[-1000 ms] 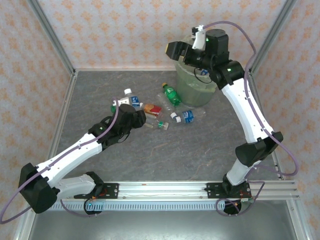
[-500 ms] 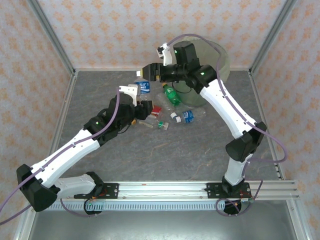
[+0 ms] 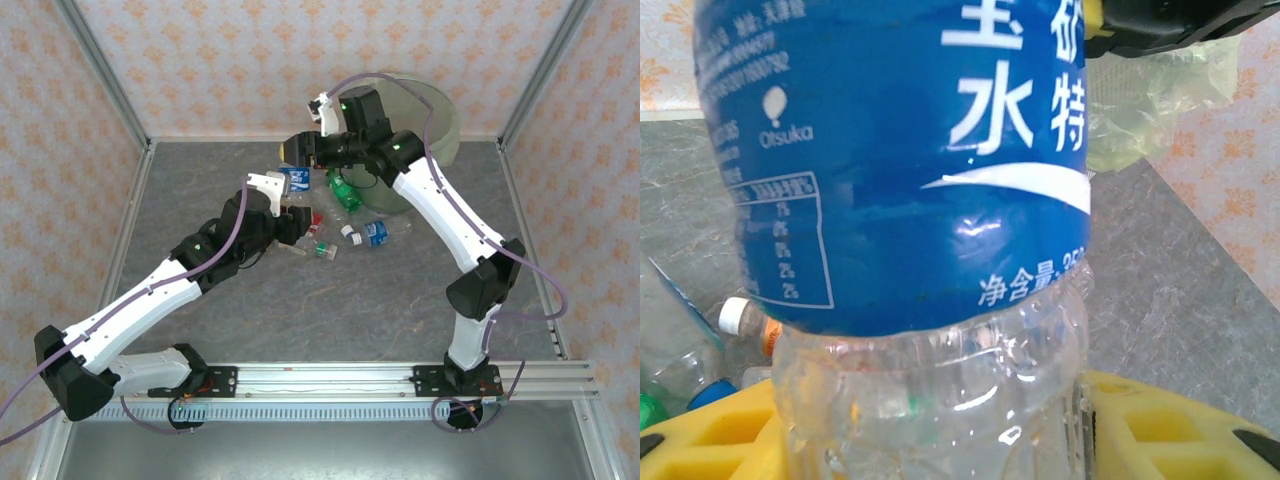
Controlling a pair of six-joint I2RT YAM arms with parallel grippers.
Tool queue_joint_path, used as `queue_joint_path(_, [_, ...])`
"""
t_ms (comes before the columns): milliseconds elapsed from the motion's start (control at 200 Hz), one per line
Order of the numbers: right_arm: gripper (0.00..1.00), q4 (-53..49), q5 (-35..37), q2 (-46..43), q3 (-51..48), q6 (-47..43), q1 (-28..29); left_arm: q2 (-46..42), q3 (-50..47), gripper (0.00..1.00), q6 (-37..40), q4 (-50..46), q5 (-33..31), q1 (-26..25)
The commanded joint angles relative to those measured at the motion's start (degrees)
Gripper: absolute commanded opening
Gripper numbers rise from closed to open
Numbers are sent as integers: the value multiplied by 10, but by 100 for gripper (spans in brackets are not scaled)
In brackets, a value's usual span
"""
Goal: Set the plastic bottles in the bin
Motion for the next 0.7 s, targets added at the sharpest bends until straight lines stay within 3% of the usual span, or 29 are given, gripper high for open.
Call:
queue_joint_path(0, [45, 0, -9, 5, 21, -4, 3, -1, 21, 51, 13, 10, 12, -8])
queue_joint_path(125, [33, 1, -10, 4, 23, -3, 3, 2, 23, 51, 15, 10, 9, -8])
queue_joint_path(215, [31, 1, -1, 1, 23, -3, 3, 2, 25, 53, 15, 7, 5, -8])
queue_joint_path(290, [29, 1, 16, -3, 25, -3, 1, 1, 27, 70, 11, 7, -4, -9])
queue_joint_path(390, [27, 6, 37, -10, 25, 7, -13, -10, 27, 82, 1, 9, -20, -8])
queue_joint_path(450, [26, 13, 42, -15, 24, 16, -29, -23, 21, 99, -6, 15, -32, -8])
queue_joint_path(696, [29, 50, 77, -43, 23, 70, -131, -84, -20, 99, -43, 36, -91, -5])
